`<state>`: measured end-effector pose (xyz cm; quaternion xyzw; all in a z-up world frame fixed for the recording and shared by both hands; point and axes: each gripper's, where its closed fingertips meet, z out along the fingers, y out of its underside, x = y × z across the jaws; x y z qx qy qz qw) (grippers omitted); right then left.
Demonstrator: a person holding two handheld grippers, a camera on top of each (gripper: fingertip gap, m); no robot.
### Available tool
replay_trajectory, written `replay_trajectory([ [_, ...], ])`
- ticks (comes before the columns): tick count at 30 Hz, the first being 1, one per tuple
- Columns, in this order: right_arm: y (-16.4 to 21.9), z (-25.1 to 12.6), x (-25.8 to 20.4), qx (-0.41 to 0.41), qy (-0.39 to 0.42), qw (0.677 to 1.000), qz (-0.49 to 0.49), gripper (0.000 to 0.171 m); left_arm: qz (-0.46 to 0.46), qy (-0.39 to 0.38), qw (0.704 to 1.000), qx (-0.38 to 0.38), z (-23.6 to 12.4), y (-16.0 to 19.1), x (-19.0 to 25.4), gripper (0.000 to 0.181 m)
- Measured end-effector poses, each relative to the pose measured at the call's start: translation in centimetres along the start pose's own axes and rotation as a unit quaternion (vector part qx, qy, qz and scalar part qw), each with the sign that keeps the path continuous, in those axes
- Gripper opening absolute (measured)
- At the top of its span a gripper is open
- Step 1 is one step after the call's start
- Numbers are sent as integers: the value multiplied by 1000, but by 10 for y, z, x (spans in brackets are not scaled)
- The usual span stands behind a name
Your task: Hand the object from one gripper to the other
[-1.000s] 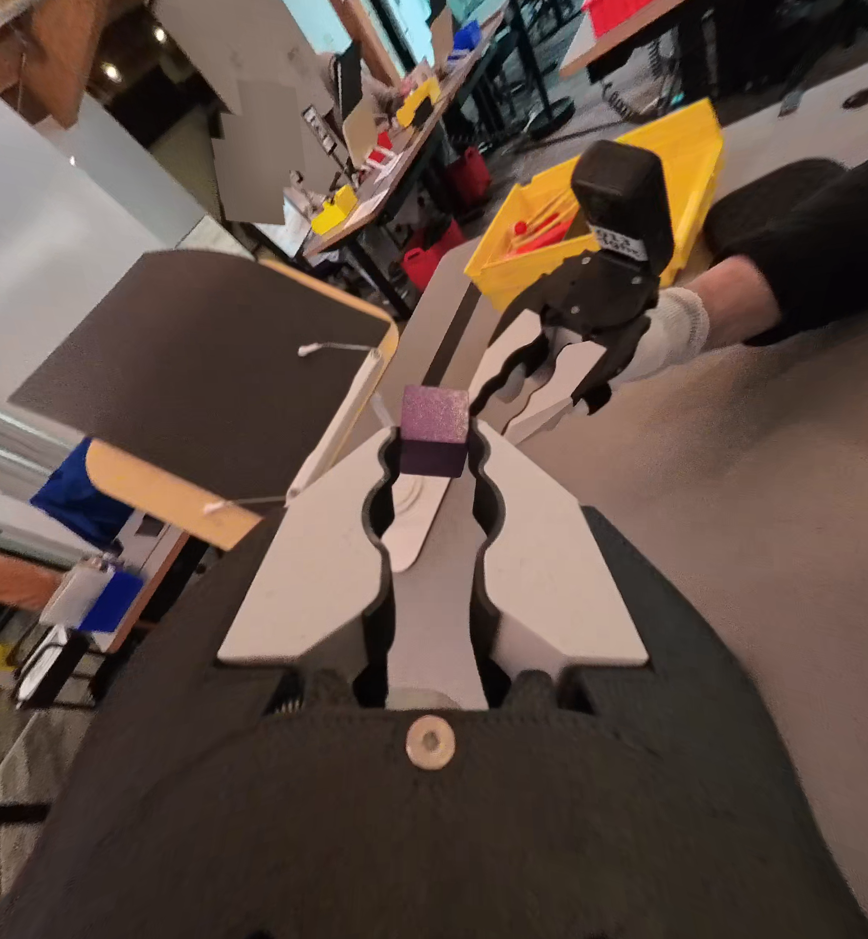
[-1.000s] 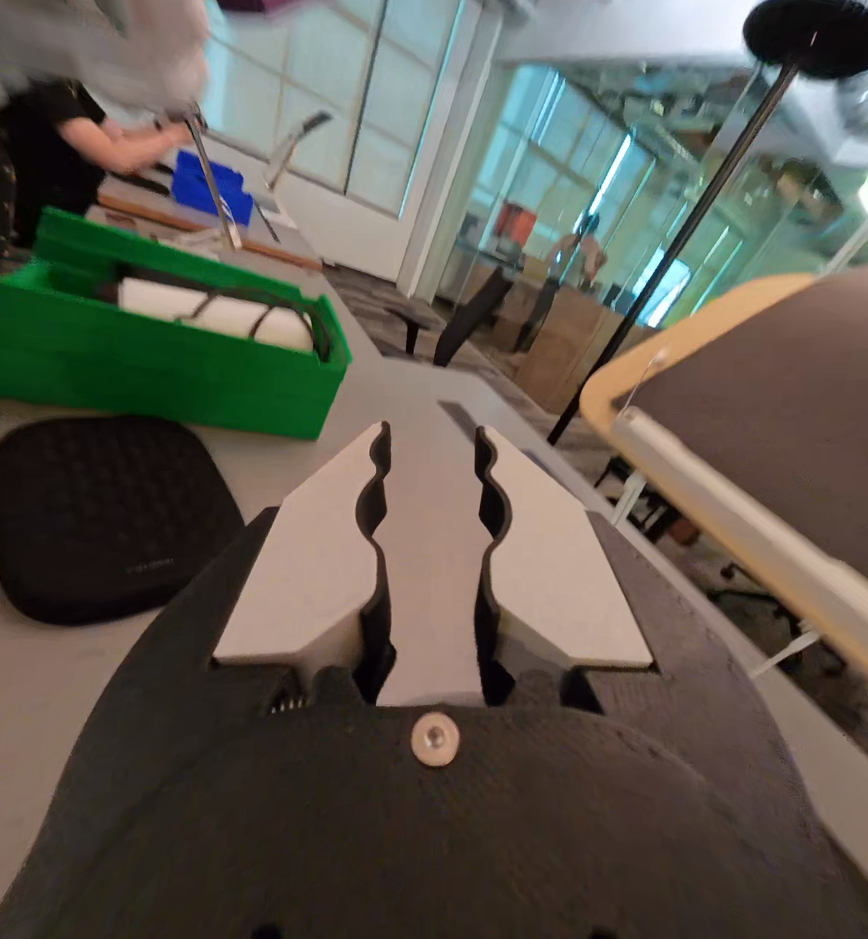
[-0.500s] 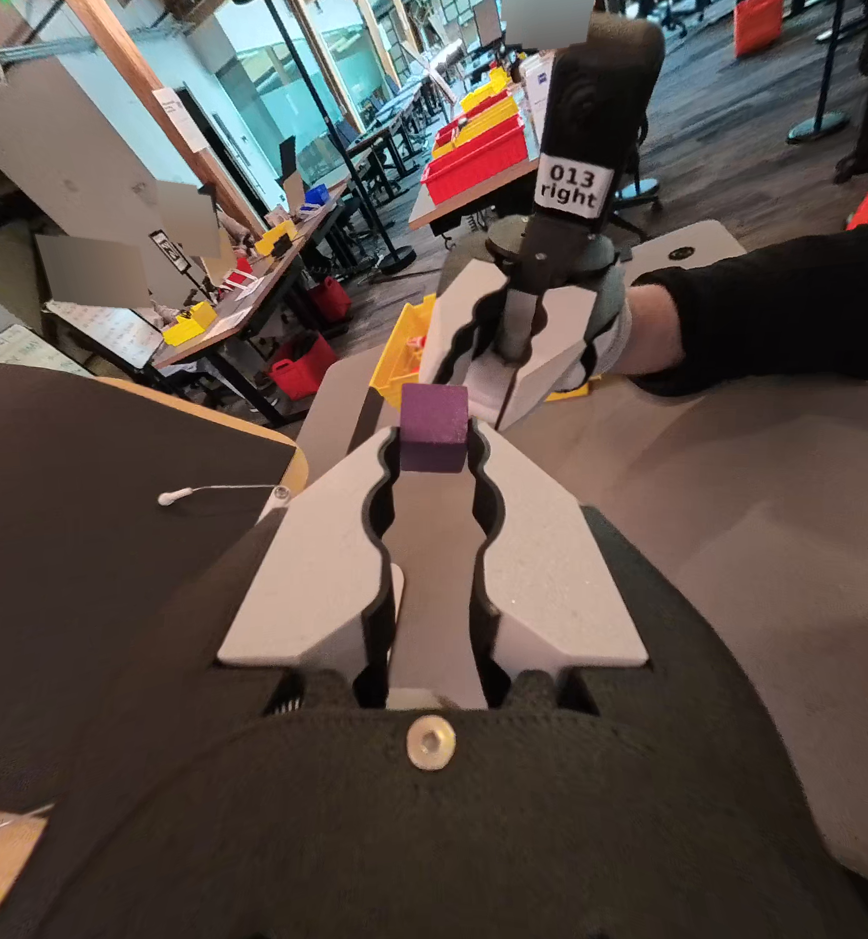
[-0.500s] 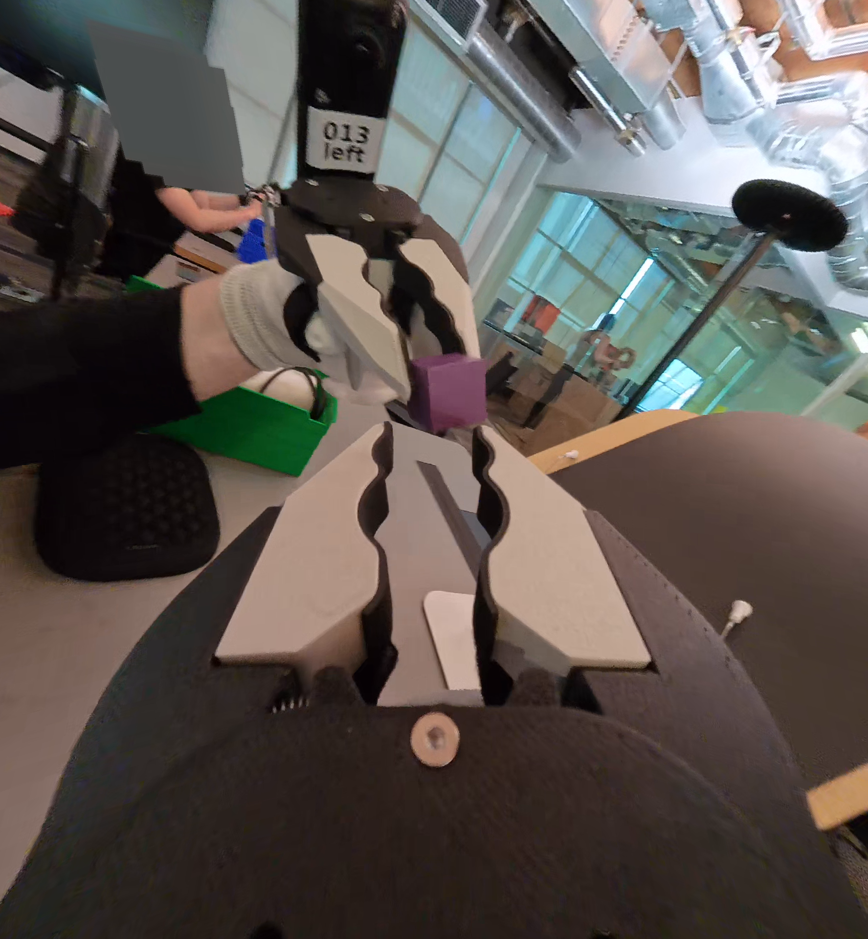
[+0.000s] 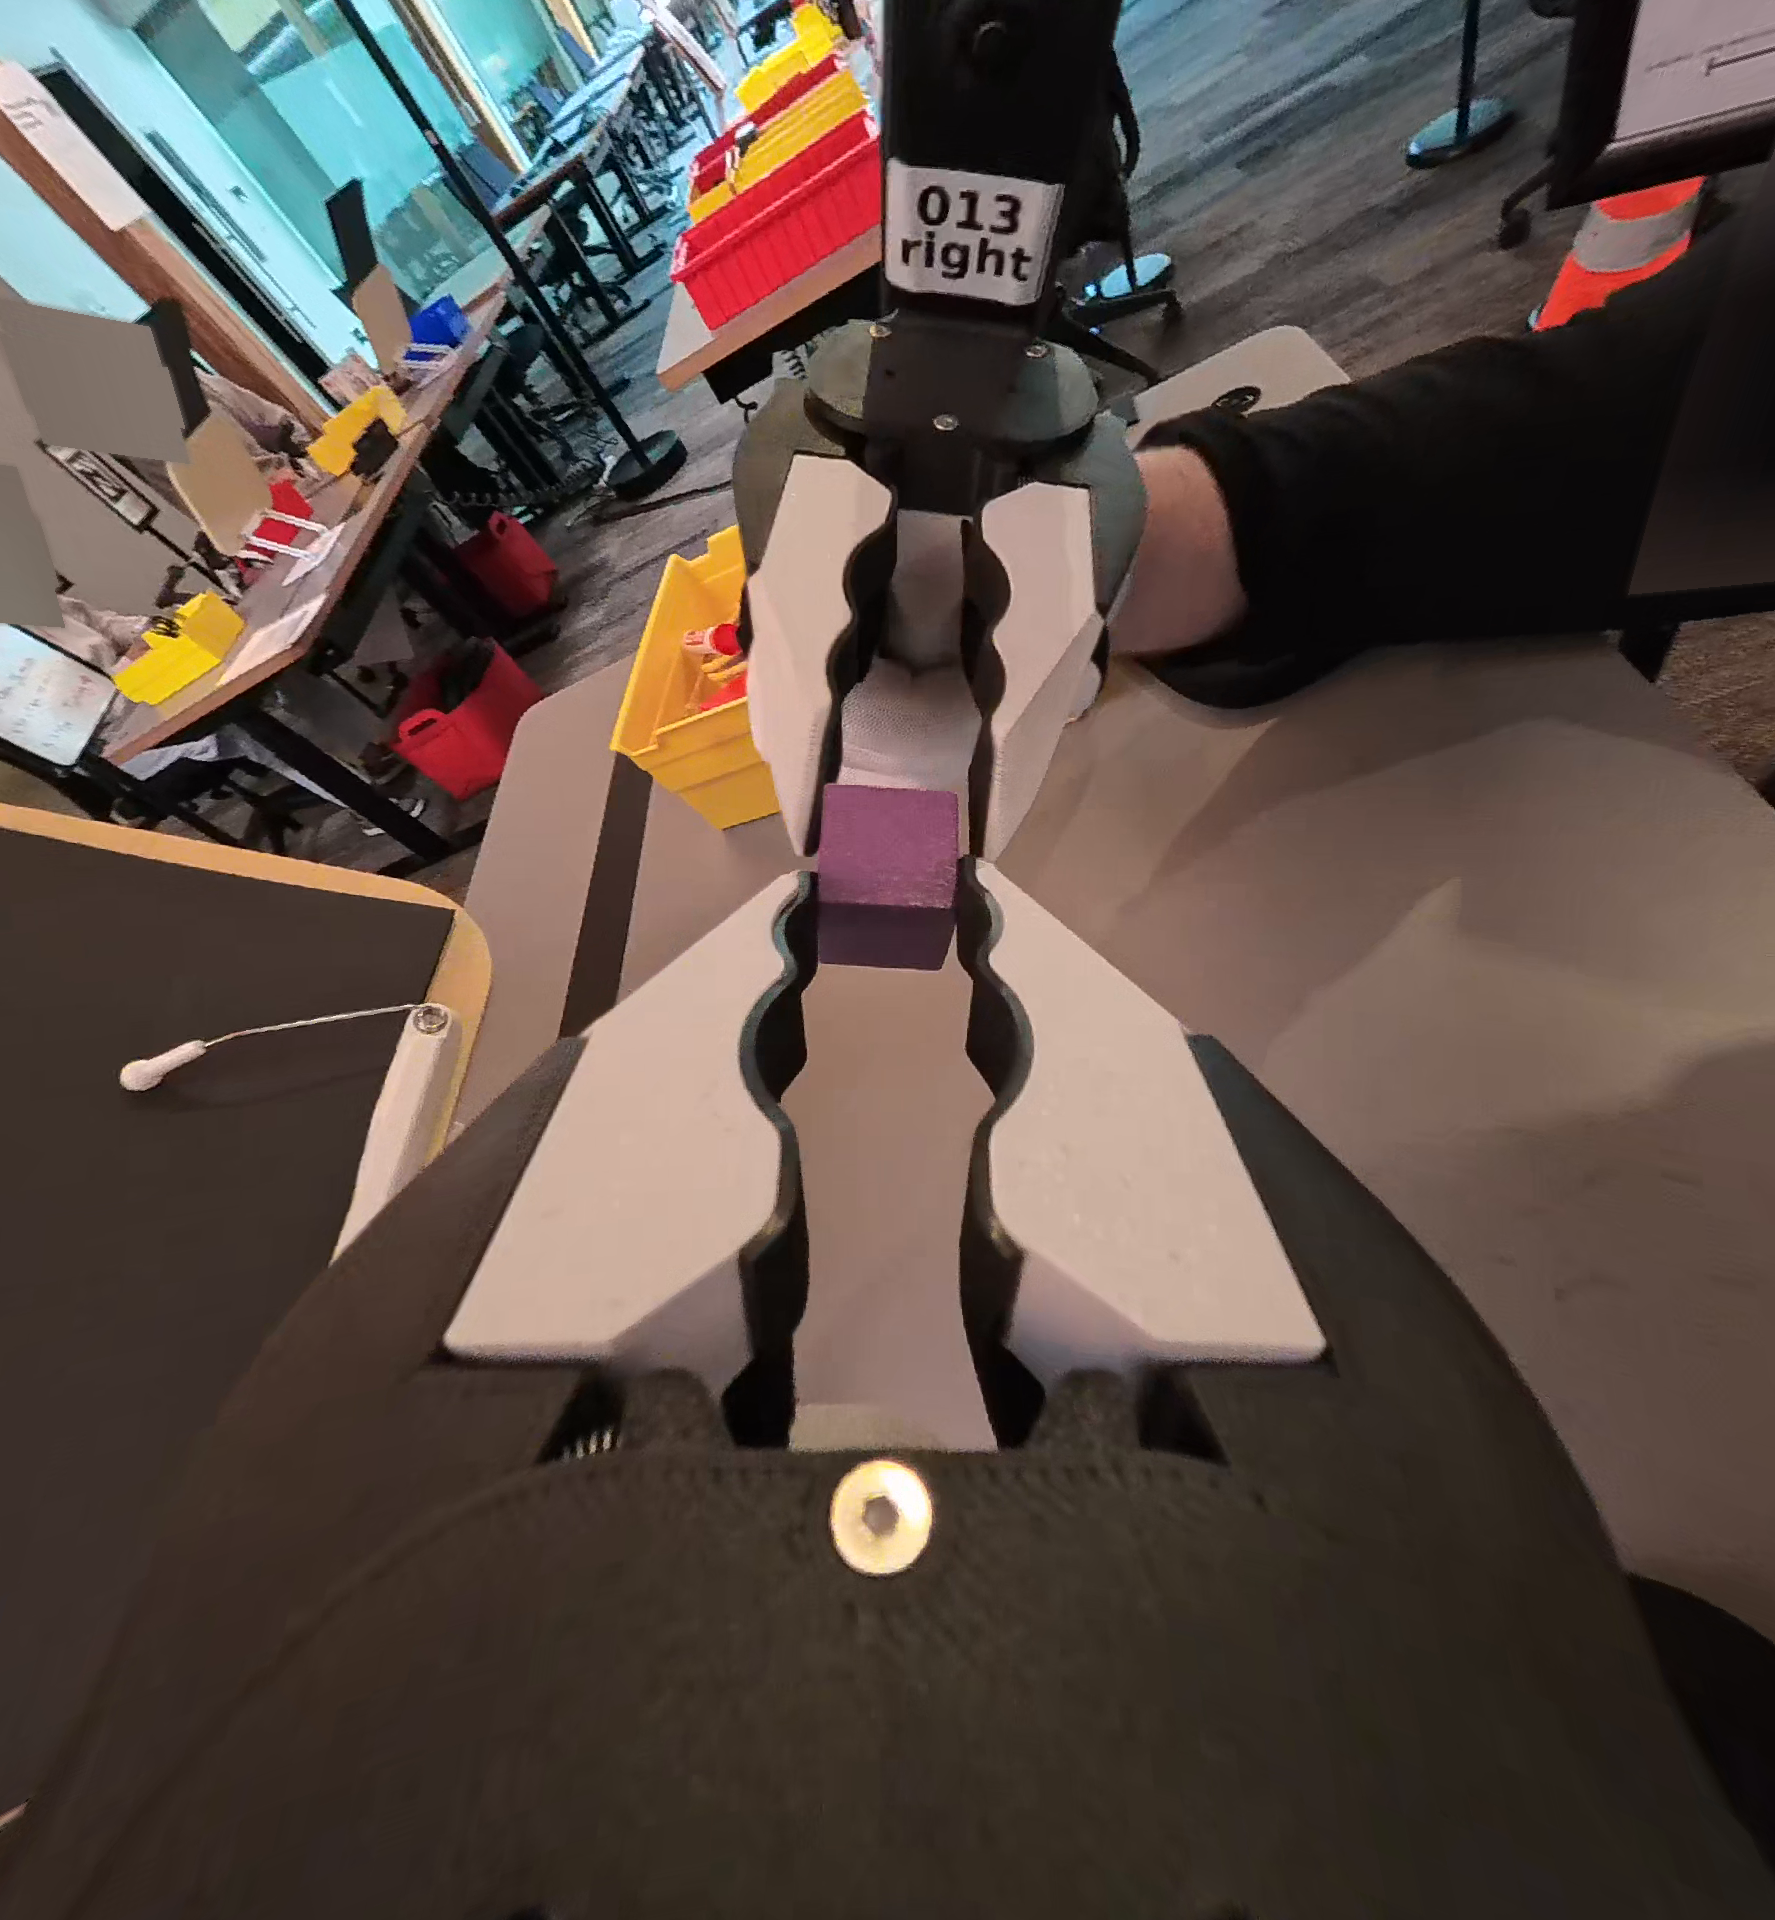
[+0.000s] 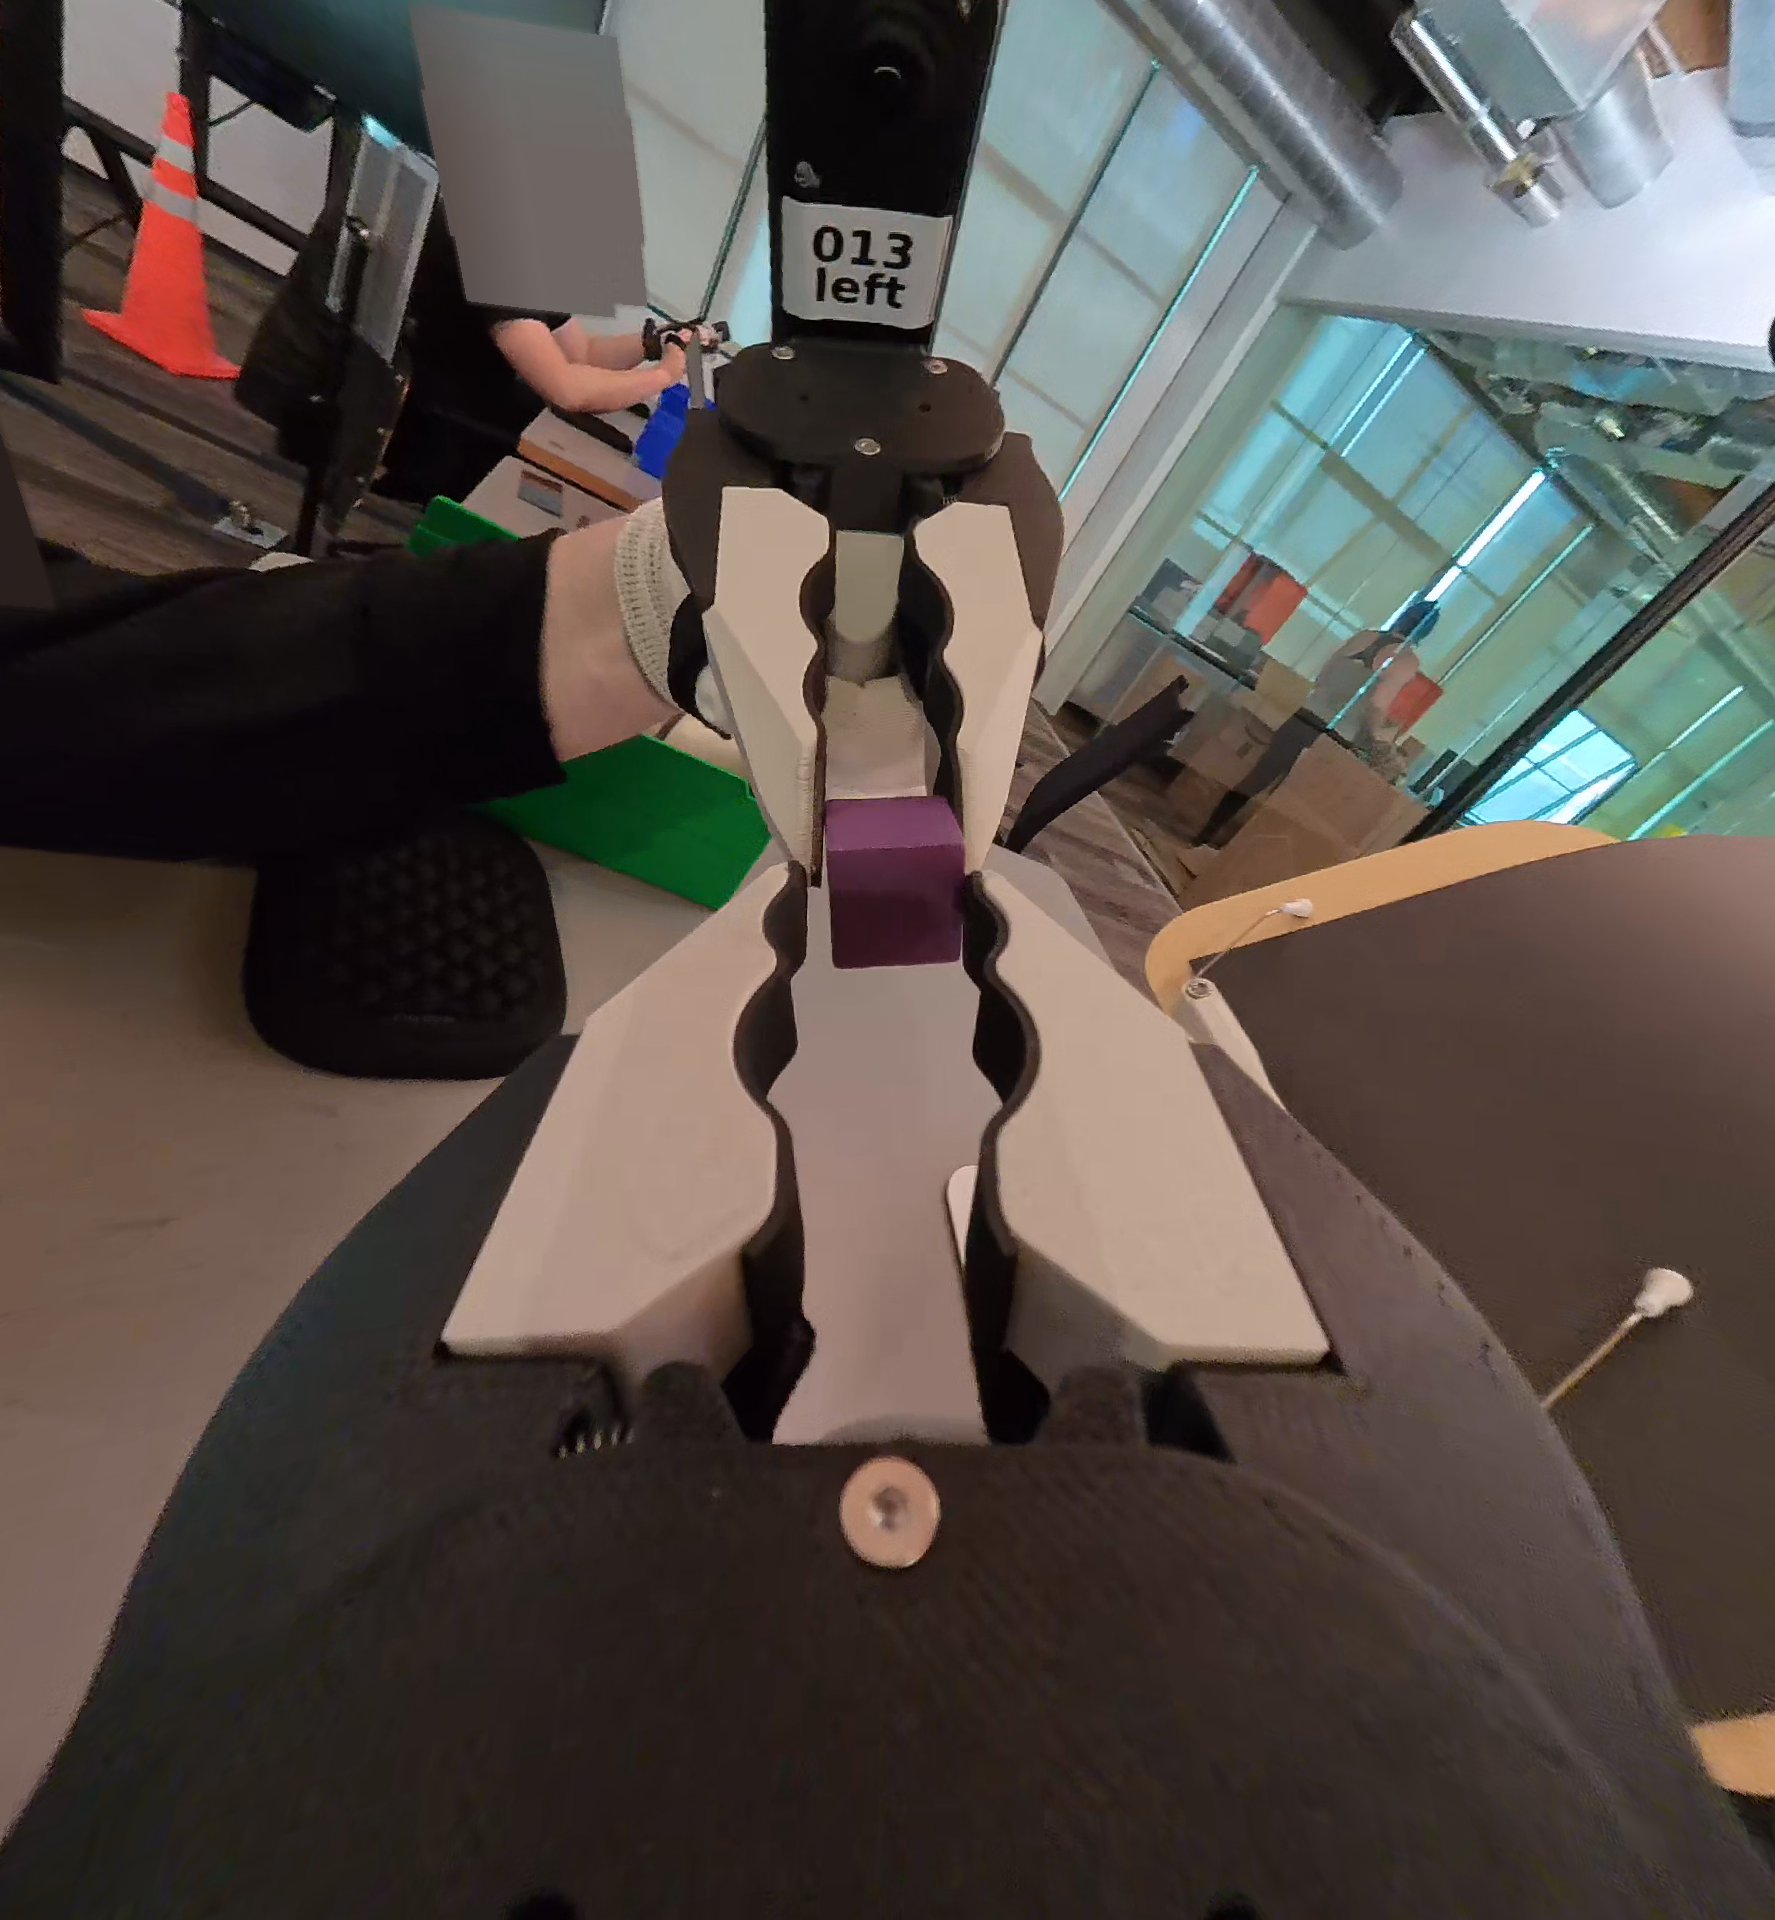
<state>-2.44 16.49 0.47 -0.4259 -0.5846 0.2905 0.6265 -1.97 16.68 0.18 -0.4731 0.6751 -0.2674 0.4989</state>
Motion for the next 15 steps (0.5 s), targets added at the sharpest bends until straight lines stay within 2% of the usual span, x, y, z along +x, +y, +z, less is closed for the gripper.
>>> replay_trajectory([
  [8,2,2,-15,-30,-33,999,-19,24,-13,50,999,7,-1,3,16,25],
  [15,0,2,-15,-18,-34,999,-10,24,-23,54,998,20,-2,0,17,25],
])
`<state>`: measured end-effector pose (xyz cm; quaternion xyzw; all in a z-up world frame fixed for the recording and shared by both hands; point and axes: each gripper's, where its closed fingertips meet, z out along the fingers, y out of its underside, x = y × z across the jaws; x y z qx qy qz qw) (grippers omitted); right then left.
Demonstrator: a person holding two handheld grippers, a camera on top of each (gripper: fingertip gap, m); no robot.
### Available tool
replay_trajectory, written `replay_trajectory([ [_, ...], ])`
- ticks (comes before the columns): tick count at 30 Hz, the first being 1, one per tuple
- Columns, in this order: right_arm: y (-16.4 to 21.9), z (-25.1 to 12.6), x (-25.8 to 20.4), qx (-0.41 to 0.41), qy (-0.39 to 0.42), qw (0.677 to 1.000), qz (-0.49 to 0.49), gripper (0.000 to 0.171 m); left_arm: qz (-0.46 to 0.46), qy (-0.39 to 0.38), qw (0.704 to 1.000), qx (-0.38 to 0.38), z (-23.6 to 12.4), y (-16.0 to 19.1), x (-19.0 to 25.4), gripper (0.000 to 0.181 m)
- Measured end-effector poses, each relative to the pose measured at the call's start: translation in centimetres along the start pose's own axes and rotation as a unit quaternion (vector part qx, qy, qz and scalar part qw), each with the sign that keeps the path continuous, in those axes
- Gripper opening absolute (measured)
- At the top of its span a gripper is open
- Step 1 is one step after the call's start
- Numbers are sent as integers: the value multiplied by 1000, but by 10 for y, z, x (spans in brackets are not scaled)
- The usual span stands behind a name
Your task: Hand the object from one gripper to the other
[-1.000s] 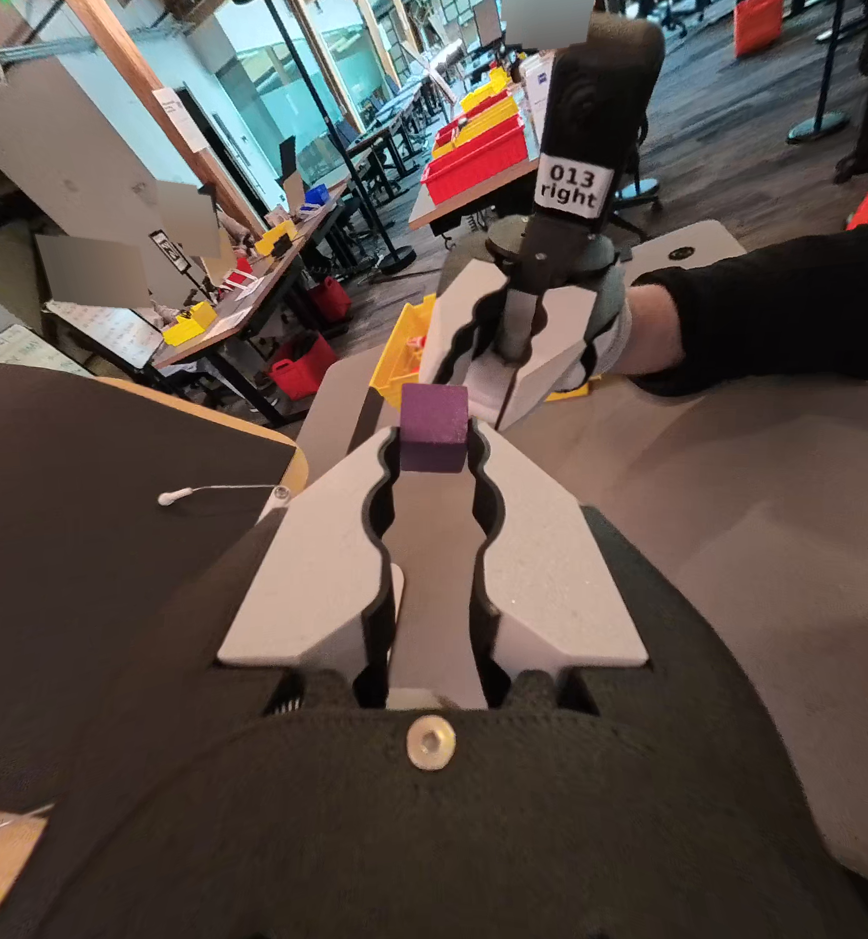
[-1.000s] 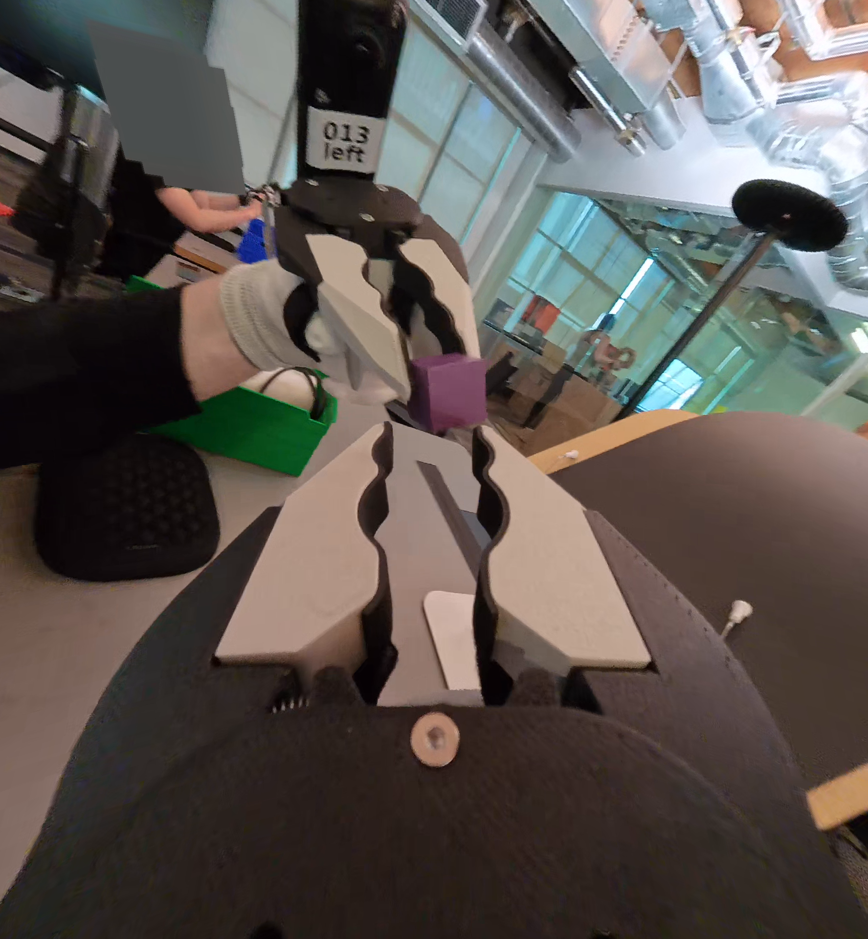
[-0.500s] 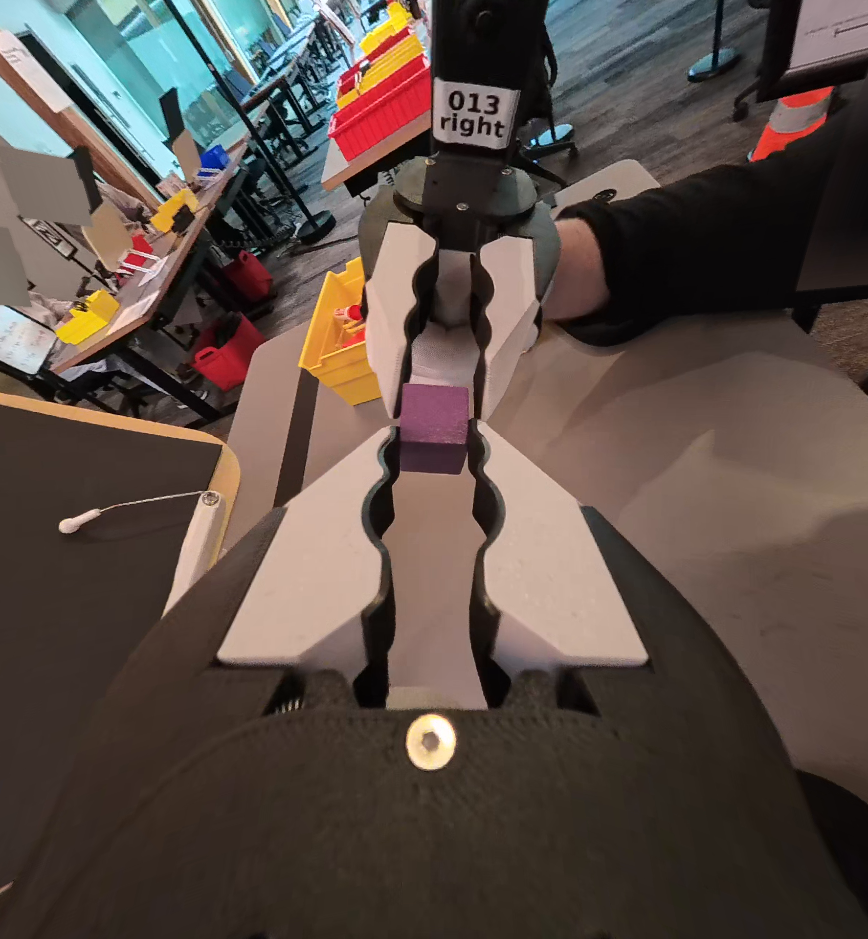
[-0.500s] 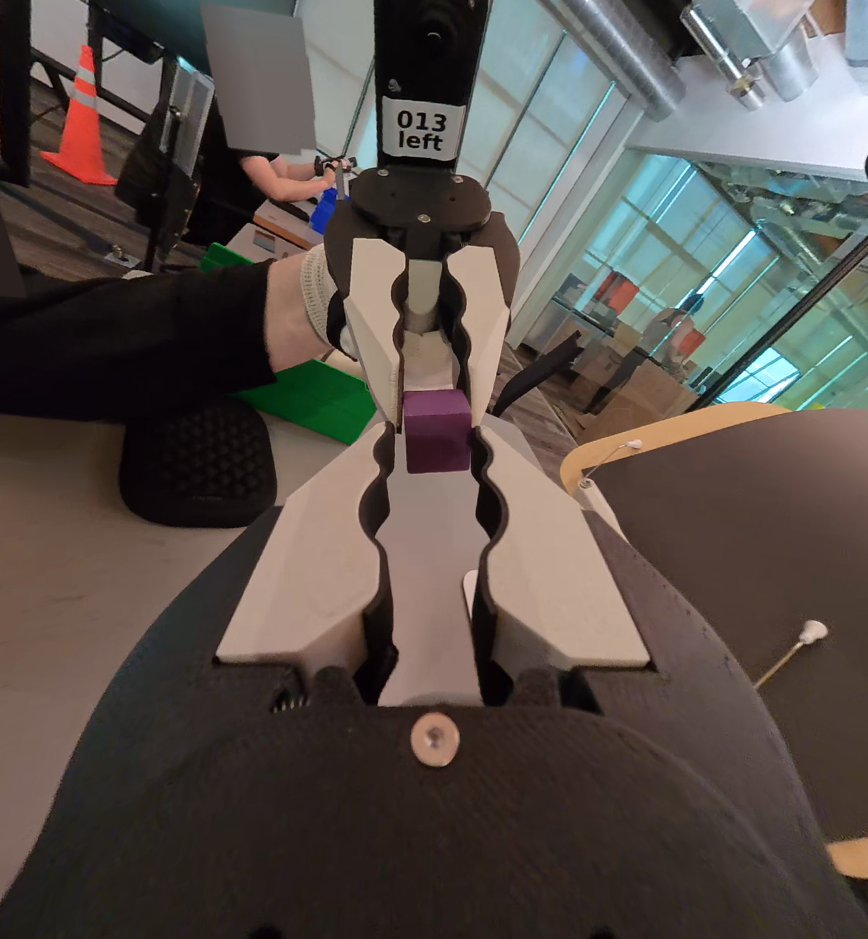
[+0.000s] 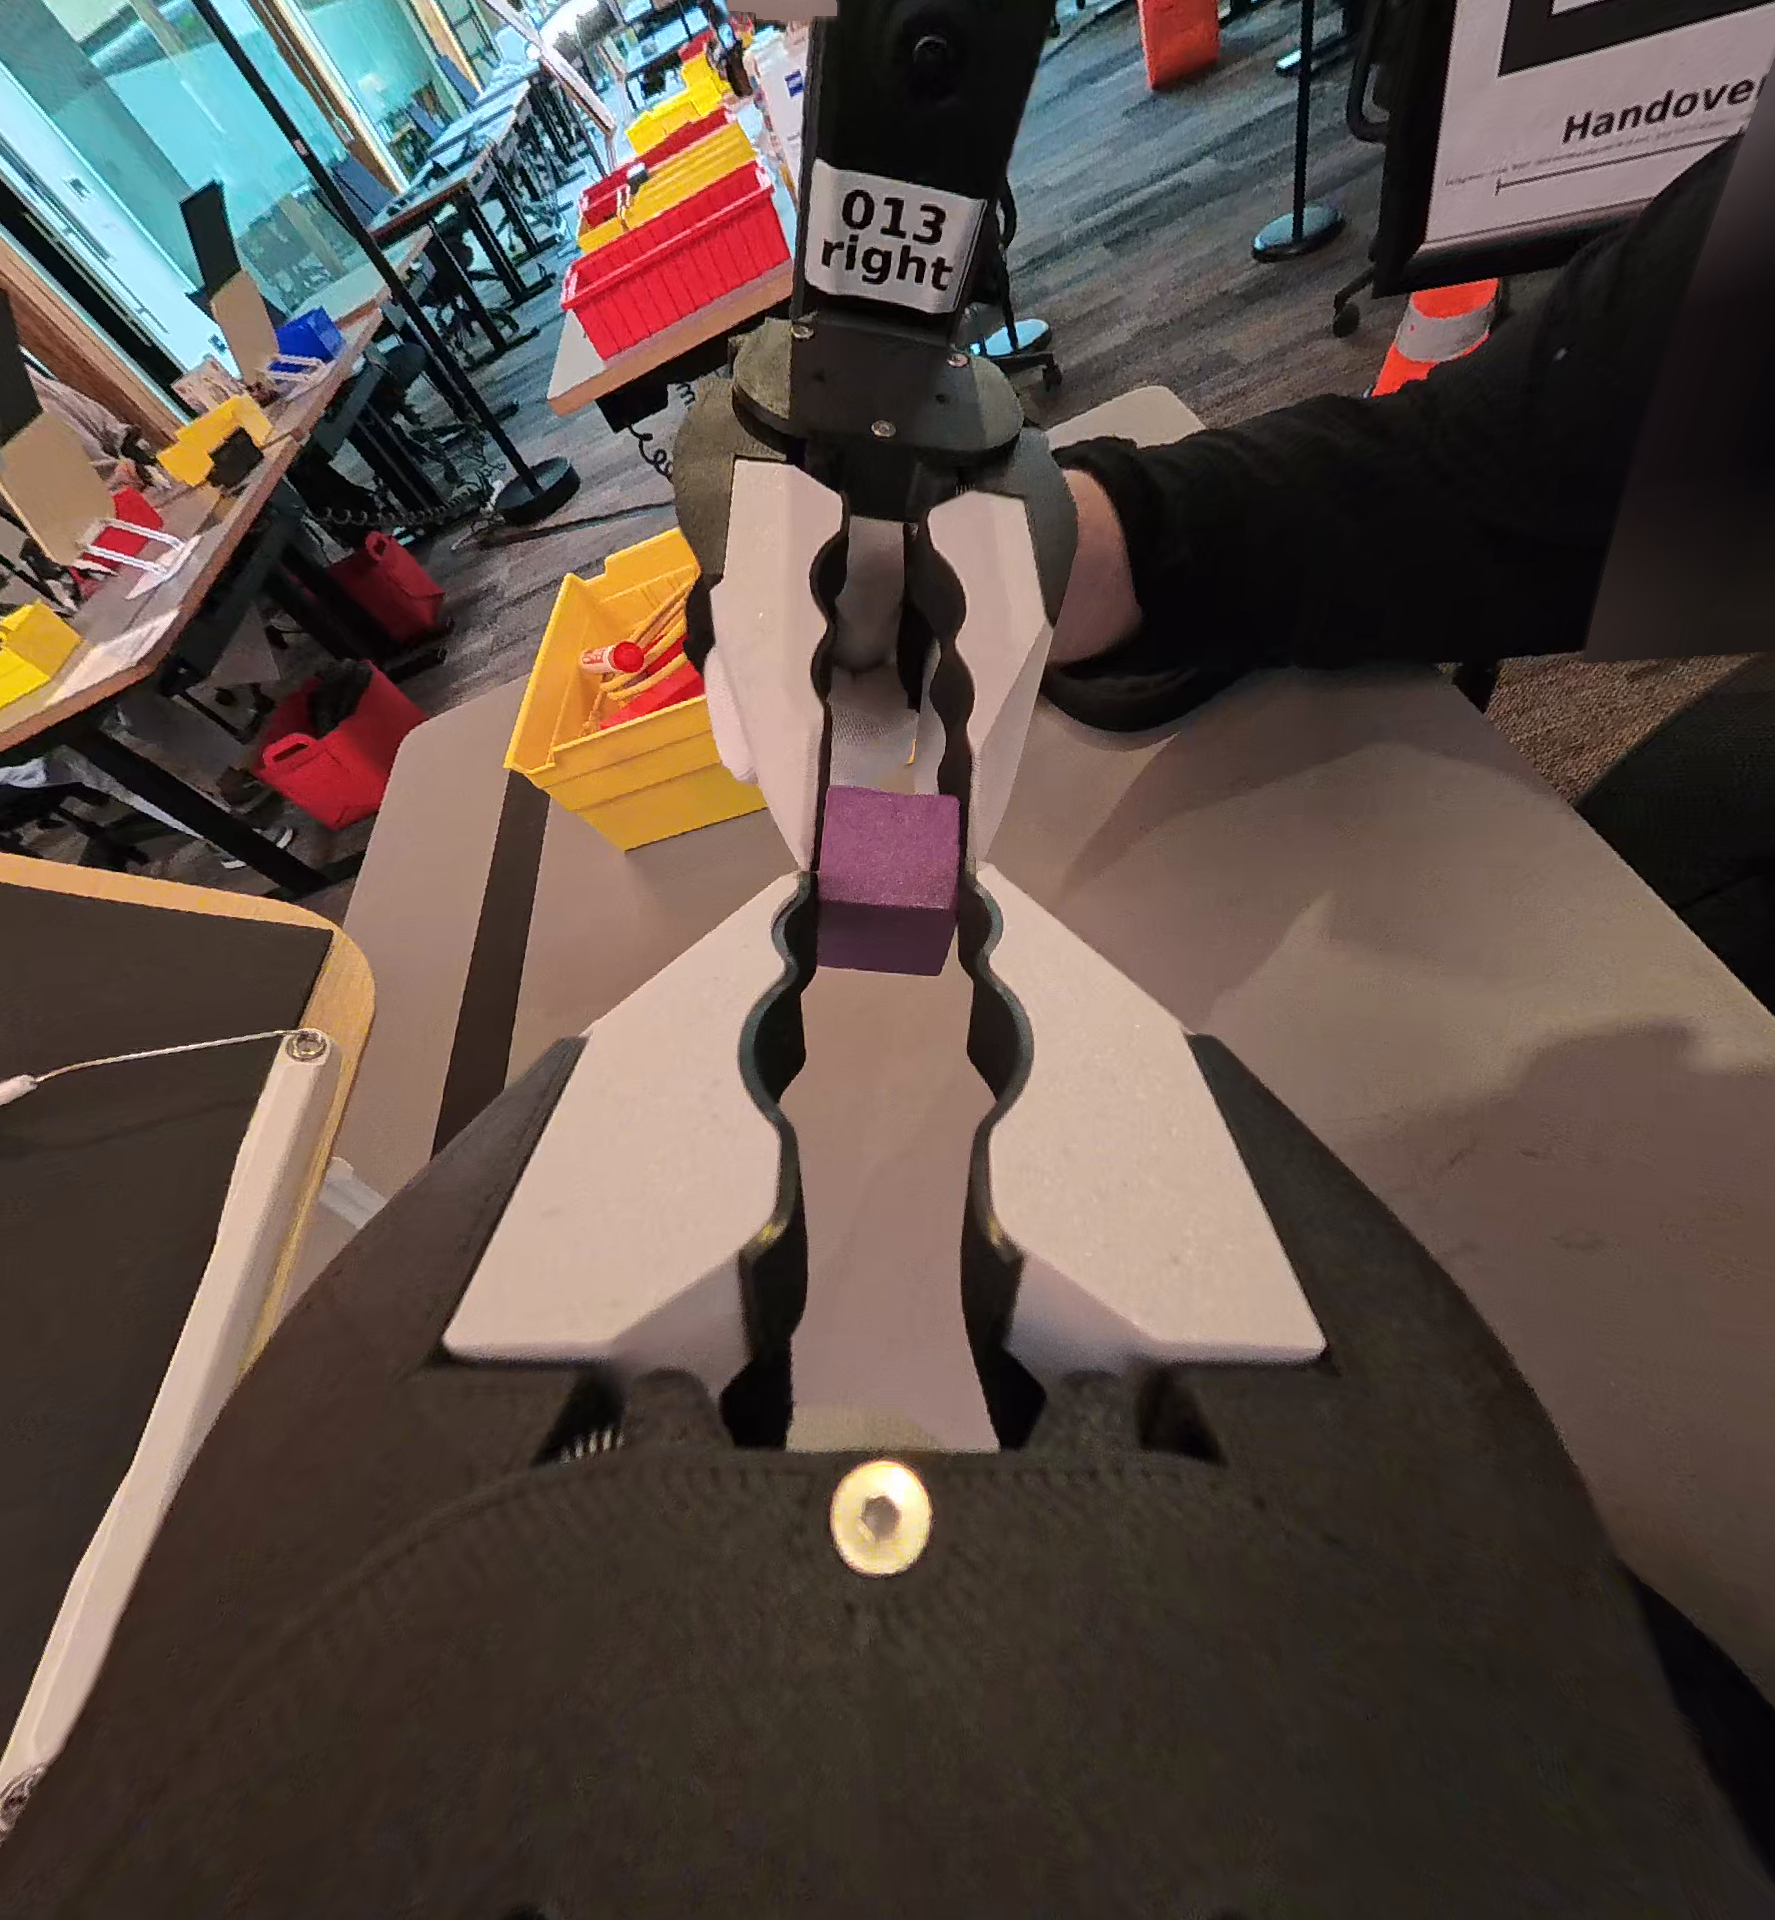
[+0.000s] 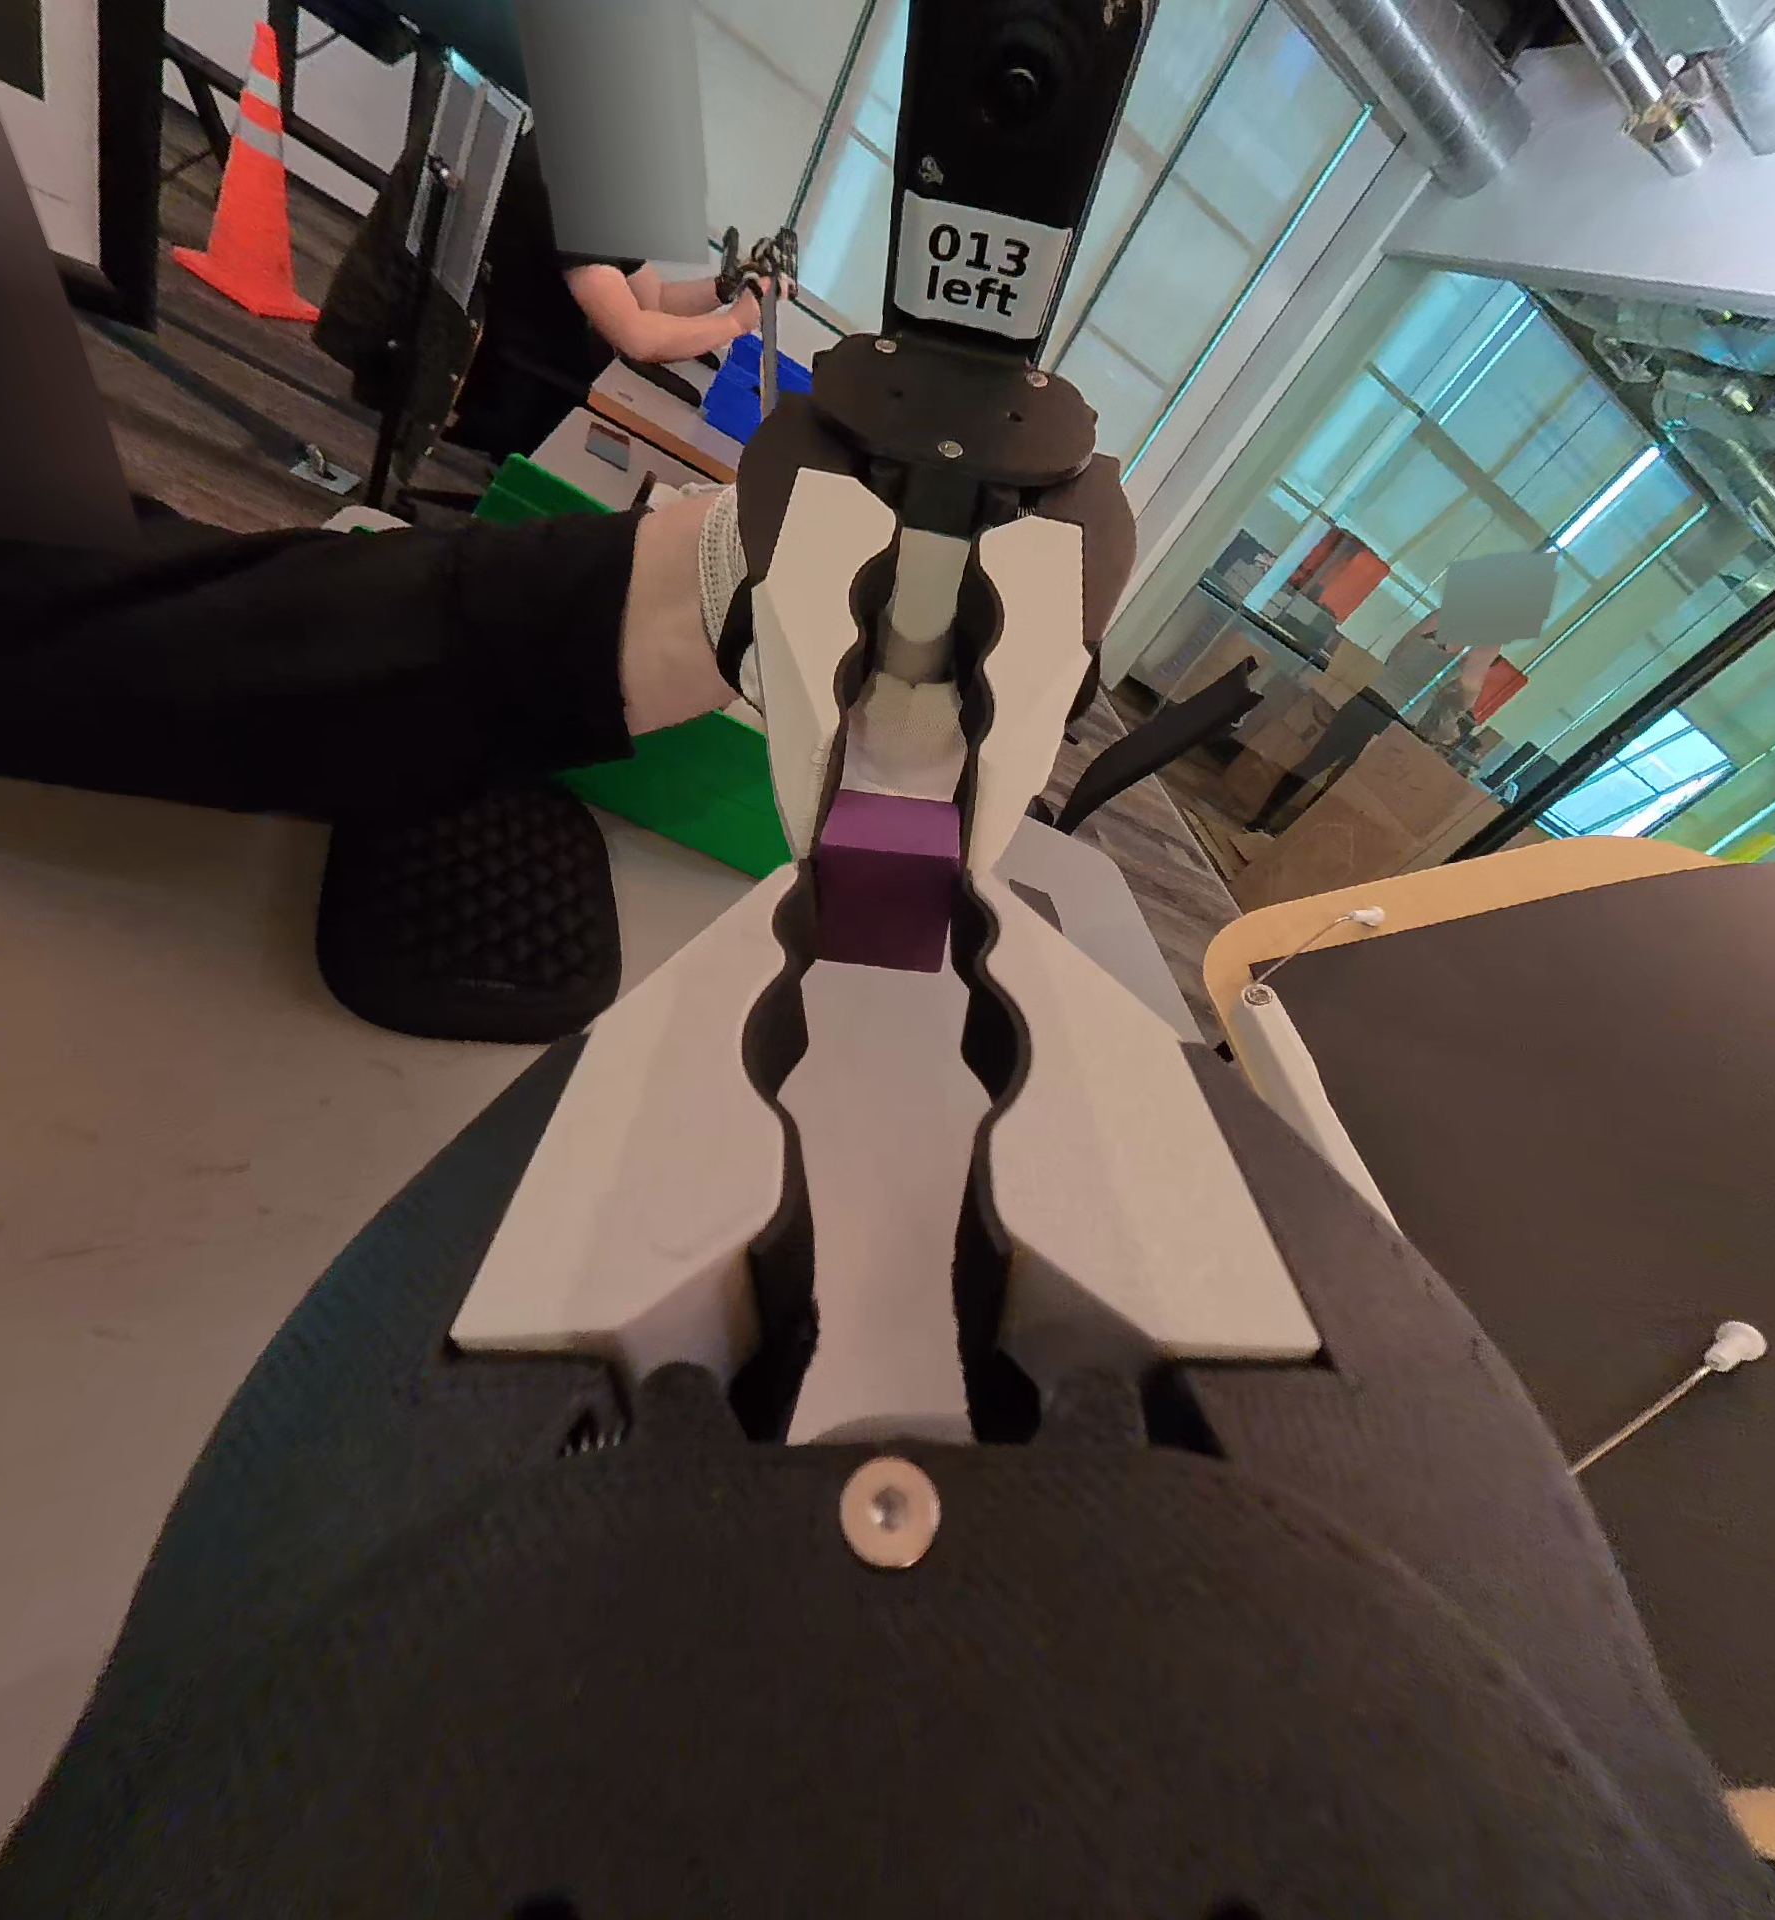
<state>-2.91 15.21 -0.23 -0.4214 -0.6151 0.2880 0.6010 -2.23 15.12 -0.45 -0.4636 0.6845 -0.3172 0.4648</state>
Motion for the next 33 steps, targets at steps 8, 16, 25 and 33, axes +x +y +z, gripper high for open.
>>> replay_trajectory([
  [8,-15,-14,14,53,11,997,48,24,24,-72,997,25,-5,-20,-15,38],
  [16,-19,-41,39,113,-11,977,178,24,287,-318,895,-127,3,-31,-50,59],
  [25,-11,-63,19,135,-139,951,239,23,394,-315,854,-126,55,-41,-28,46],
  [33,-12,-72,-4,144,-222,933,242,23,421,-307,845,-123,70,-41,-19,32],
])
